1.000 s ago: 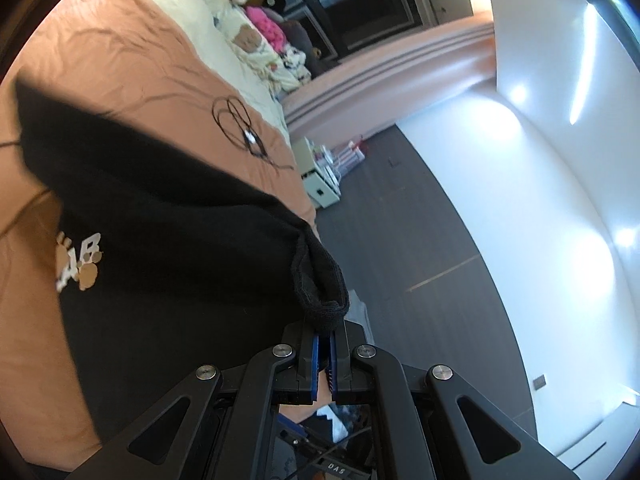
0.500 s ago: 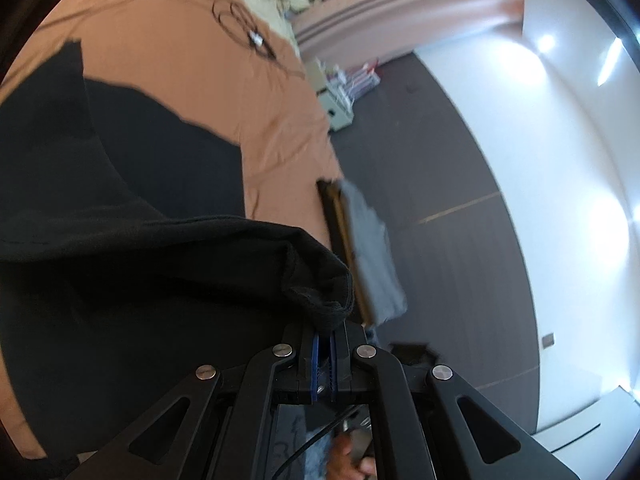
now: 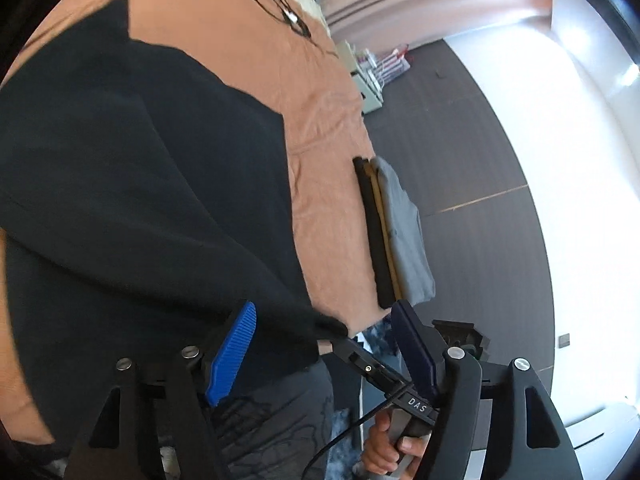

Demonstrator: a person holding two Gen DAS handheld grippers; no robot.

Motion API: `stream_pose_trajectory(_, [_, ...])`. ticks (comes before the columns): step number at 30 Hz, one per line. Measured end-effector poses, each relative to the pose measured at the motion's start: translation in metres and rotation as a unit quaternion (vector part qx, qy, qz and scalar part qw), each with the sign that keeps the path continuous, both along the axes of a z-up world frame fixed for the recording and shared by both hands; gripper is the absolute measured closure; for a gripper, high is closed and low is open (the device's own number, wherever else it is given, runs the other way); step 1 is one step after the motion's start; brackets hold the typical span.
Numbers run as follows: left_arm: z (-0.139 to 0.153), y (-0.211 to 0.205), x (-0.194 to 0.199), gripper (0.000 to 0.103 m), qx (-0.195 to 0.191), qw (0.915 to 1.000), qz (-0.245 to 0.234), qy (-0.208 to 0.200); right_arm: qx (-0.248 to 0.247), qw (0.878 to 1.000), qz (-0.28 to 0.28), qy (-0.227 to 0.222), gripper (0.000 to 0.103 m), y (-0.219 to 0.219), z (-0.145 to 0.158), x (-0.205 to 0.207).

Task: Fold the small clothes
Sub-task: 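Open both tools to release the folded shirt, then move the open right tool to the folded edge of the black shirt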

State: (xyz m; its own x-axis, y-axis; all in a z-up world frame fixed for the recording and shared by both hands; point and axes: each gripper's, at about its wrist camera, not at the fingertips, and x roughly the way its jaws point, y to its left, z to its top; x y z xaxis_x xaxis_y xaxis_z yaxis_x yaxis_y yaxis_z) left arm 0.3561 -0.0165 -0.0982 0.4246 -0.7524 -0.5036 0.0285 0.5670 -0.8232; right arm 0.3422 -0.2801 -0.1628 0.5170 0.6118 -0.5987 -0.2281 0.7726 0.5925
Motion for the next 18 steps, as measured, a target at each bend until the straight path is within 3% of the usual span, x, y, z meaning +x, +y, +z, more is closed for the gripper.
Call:
stream_pose_trajectory(10, [-0.014, 0.062, -0.028, 0.032, 0.073, 0.9964, 0.041, 0.015, -0.084, 0.995, 0.054, -0.029, 0.049, 0.014, 0.028, 0.004])
stream_pose_trajectory(14, [-0.027, 0.080, -0.037, 0.032, 0.083, 0.9947, 0.054, 0.029, -0.124, 0.987, 0.086, -0.049, 0.039, 0.027, 0.044, -0.003])
stream_pose_trajectory(18, [-0.043, 0.089, -0.046, 0.035, 0.094, 0.9926, 0.063, 0.044, -0.157, 0.980, 0.110, -0.058, 0.039, 0.043, 0.055, -0.008])
